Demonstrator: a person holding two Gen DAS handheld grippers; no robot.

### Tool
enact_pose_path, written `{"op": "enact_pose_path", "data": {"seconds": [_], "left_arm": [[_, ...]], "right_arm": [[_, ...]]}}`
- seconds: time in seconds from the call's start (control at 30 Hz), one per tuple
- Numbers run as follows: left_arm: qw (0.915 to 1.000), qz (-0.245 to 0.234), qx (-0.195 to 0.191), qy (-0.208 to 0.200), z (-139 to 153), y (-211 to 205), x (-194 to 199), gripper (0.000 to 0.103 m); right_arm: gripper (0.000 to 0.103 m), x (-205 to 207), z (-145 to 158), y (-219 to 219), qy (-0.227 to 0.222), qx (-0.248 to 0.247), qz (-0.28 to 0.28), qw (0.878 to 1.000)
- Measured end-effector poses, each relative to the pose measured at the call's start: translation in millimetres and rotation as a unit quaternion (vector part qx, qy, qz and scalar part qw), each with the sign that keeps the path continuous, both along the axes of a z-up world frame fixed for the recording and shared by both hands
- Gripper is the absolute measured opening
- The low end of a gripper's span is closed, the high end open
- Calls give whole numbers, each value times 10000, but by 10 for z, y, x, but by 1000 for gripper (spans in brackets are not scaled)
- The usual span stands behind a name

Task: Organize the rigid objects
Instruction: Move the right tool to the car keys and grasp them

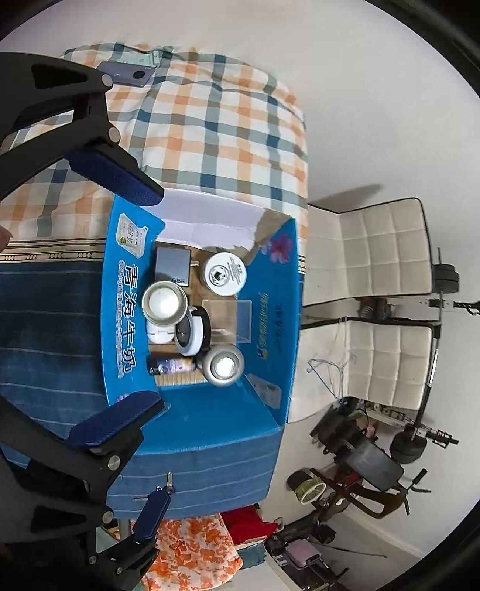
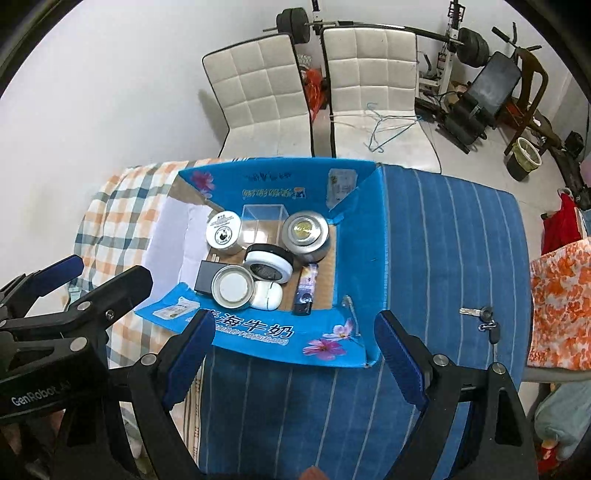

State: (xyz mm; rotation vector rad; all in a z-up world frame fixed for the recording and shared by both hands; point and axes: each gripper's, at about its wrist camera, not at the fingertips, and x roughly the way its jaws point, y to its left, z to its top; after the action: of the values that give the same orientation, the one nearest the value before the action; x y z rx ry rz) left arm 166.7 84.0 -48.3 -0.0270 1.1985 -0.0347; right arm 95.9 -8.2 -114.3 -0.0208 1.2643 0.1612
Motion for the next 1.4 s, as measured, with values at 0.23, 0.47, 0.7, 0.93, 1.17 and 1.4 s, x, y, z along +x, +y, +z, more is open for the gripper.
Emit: {"op": "enact_pose_path", "data": {"seconds": [0.23, 0.47, 0.7, 0.93, 1.17, 1.4], "left_arm": [[9998, 10, 97, -161, -6, -188, 44, 103], [9992, 323, -130, 194, -577, -434, 273, 103], [9965, 568, -315, 523, -1155, -753, 470, 103], [9971, 300, -104, 686, -1391, -1154, 630, 103], [9976, -73, 109, 682, -1427, -1374, 688, 103], [9972, -215, 139, 706, -1405, -1394, 640, 103]], "right_arm": [[90, 17, -155, -798, 86, -183, -981, 9950], [90, 12, -775, -2161, 436, -484, -2762, 9589], [90, 10, -1597, -3090, 778, -28, -4042, 9113], [100, 265, -2140, -3165, 889, -755, -3551, 9275], [30, 283, -2089, -2836, 976, -894, -2938, 9467], [29, -24, -2035, -2859, 1003, -213, -3104, 9451]]}}
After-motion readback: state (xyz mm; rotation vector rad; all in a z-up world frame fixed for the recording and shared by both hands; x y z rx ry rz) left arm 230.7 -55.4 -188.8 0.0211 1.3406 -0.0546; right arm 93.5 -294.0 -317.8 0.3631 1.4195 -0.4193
